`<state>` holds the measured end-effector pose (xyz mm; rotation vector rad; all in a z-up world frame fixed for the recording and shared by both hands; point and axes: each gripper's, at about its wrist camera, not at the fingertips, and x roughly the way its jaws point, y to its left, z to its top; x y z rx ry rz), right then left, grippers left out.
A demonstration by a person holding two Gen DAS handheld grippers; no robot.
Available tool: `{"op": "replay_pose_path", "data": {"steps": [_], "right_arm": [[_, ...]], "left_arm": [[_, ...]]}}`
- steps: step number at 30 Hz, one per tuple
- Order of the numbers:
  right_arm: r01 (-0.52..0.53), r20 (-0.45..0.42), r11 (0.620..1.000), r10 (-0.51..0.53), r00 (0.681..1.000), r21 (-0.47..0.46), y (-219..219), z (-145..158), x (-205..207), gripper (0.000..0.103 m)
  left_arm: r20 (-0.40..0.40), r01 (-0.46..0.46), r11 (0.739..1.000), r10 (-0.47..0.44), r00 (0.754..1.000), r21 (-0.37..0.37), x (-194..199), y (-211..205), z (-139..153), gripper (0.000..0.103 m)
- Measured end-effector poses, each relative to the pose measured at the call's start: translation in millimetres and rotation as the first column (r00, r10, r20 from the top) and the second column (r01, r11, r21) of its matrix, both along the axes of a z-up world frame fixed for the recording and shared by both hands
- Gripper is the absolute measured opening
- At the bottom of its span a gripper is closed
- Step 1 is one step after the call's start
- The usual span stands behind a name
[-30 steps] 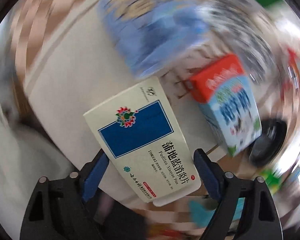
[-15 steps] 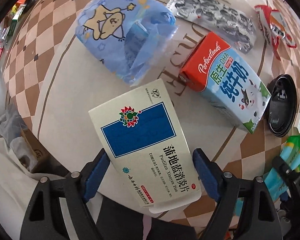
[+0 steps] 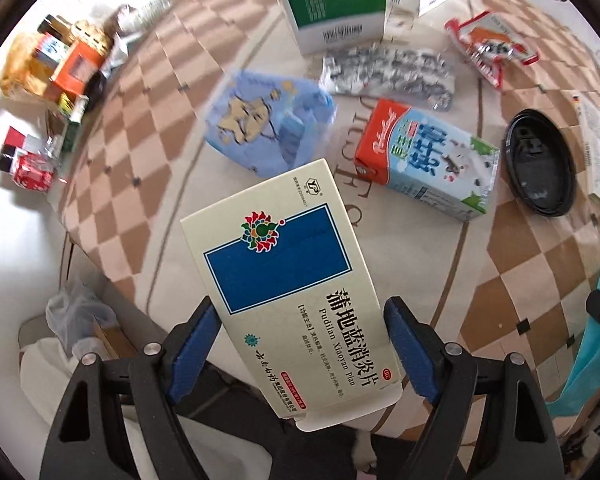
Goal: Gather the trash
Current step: 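Lift both held items and carry them over the trash bin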
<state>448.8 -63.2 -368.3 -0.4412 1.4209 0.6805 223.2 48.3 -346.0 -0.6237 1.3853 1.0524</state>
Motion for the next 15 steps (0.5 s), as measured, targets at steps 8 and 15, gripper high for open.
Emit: {"op": "replay_pose_path", "data": {"steps": [8,15], "right_arm": [[-0.115,0.087,0.989,0.108,0.990,0.091,-9,56,-29,0.091],[-0.245,0.137,0.957,0.224,0.965,0.156,-29,99,-85,0.089]], "left_arm": [[0.084,0.024,0.990,-0.036,0.996,0.140,-27,-26,58,0.081],[0.155,-0.014,0.973,-0.022,0.988,0.230,-90,-48,88,0.081]]}}
